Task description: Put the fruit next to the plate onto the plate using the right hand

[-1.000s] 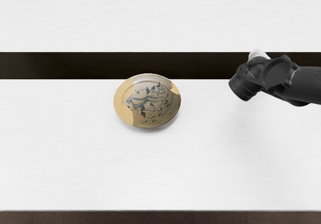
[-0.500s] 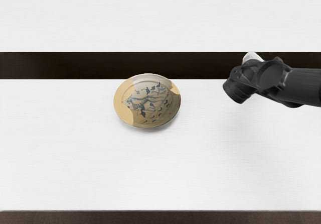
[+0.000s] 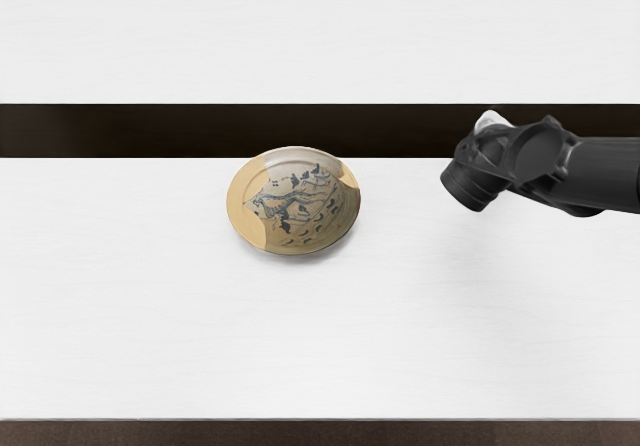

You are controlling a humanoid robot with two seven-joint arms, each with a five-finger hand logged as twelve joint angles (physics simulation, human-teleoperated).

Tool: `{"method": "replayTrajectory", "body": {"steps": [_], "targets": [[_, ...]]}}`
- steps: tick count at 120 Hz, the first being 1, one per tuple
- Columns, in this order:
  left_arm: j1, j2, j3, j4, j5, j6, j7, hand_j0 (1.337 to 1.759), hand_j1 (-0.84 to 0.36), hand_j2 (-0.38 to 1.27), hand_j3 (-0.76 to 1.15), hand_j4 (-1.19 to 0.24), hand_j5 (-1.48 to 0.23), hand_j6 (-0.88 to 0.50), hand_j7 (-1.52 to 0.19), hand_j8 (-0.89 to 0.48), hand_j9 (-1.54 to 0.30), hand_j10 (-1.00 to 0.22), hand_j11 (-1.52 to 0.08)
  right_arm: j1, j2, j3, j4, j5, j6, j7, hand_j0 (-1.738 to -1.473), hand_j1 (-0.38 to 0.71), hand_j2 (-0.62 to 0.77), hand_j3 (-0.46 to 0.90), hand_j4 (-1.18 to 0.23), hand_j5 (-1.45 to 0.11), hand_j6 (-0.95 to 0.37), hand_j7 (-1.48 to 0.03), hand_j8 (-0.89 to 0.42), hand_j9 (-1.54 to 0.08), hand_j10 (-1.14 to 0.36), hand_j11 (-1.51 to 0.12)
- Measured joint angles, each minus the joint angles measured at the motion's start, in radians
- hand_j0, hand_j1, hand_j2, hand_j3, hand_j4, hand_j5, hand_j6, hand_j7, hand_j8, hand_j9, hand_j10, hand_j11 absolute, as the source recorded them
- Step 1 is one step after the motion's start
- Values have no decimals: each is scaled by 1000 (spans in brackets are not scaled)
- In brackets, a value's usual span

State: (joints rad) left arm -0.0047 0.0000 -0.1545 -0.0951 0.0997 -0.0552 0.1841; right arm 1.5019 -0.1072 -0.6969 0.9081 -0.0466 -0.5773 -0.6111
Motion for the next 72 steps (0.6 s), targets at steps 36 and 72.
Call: {"method": "replayTrajectory", "body": {"steps": [36,72], "targets": [[0,0,0,0,0,0,0,1658,58,49,0,-243,-316,-243,-316,-243,-316,-243,-316,-7,4,-1,-3,-8,0,0,-1657,215,-80,0,-520,-583,-540,-624,-423,-607,-546,-613],[-1,0,0,0,0,0,0,1658,58,49,0,-243,-316,-243,-316,-243,-316,-243,-316,-35,6,-1,-30,-36,2,0,-1653,301,226,-2,-545,-617,-603,-656,-529,-641,-649,-650]]}}
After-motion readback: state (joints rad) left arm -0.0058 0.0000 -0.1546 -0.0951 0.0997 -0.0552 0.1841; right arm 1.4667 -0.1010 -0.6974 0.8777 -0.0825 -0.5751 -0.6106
